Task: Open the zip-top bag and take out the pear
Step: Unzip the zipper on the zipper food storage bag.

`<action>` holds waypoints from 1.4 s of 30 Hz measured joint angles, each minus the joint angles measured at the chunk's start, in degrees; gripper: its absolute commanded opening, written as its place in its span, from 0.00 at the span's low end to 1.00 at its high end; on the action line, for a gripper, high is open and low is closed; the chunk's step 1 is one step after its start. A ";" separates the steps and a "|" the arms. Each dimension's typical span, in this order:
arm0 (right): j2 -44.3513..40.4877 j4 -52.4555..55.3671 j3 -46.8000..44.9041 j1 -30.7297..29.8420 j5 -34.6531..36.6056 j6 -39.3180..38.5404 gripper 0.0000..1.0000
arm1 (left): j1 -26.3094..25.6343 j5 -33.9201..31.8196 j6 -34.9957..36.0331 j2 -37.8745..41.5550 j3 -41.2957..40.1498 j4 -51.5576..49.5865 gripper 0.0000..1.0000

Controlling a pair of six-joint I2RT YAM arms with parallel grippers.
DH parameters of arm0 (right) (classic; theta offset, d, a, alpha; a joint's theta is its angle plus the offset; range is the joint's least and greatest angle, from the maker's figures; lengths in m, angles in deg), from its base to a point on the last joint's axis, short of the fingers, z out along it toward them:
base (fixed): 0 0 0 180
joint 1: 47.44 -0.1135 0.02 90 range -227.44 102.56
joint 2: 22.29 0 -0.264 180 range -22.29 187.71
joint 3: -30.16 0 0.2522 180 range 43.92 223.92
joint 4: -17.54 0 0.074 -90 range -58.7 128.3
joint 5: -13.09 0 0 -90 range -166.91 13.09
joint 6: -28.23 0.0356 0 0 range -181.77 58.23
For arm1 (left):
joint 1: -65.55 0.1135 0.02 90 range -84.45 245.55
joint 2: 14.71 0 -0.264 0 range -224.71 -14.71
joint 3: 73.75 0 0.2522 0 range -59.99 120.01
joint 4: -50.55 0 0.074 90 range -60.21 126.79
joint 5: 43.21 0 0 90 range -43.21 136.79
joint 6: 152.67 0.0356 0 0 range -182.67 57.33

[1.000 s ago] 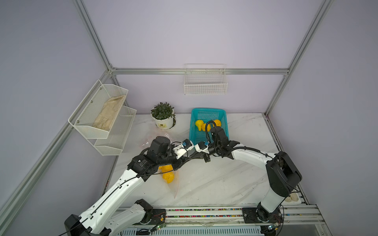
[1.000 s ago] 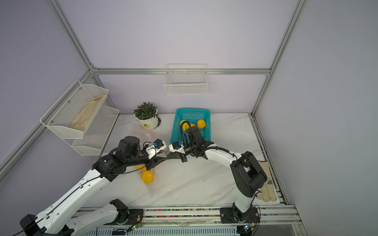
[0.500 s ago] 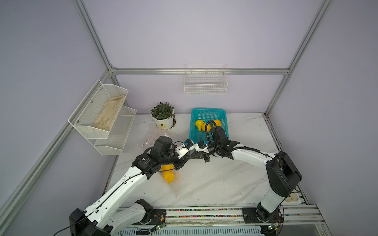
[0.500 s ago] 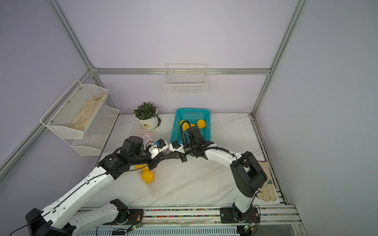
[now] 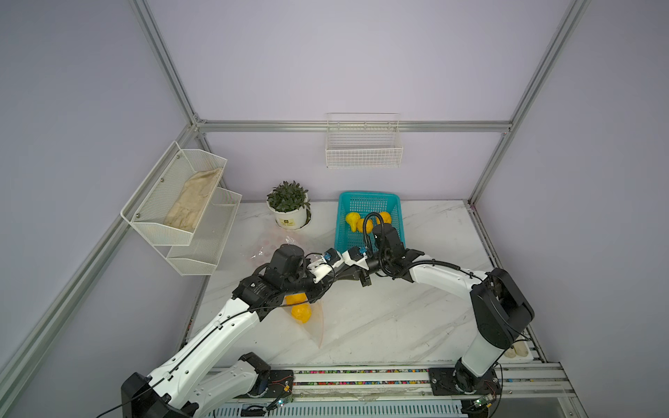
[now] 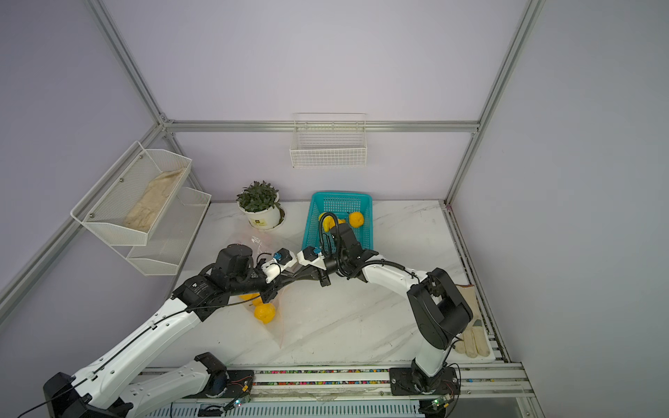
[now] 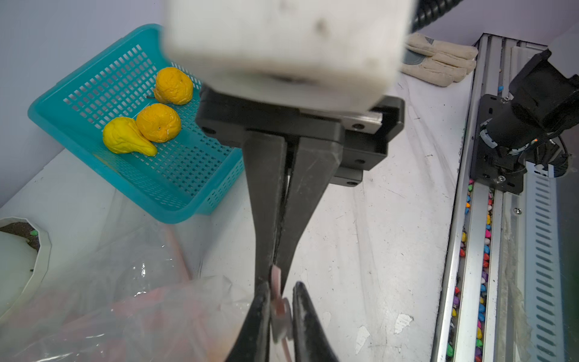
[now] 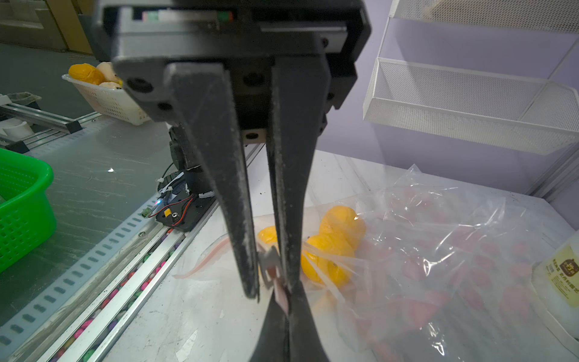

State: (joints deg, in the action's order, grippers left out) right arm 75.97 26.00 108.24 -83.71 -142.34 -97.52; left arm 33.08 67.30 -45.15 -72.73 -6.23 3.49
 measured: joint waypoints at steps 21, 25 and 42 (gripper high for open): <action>0.00 -19.85 -5.55 2.73 9.84 19.21 0.00 | 0.57 -2.29 -3.10 -1.03 -0.02 -6.82 0.02; 0.11 -23.23 -5.77 3.37 13.75 22.58 0.00 | 0.52 -1.77 -4.55 -1.01 0.00 -8.28 0.02; 2.56 -31.01 -5.75 4.87 37.90 30.82 0.00 | 0.20 -1.77 -12.46 -0.59 4.07 -21.62 0.02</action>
State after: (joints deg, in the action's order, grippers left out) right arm 78.52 -5.02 102.49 -78.84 -104.44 -66.70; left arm 33.28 65.53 -57.61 -73.32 -2.16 -18.13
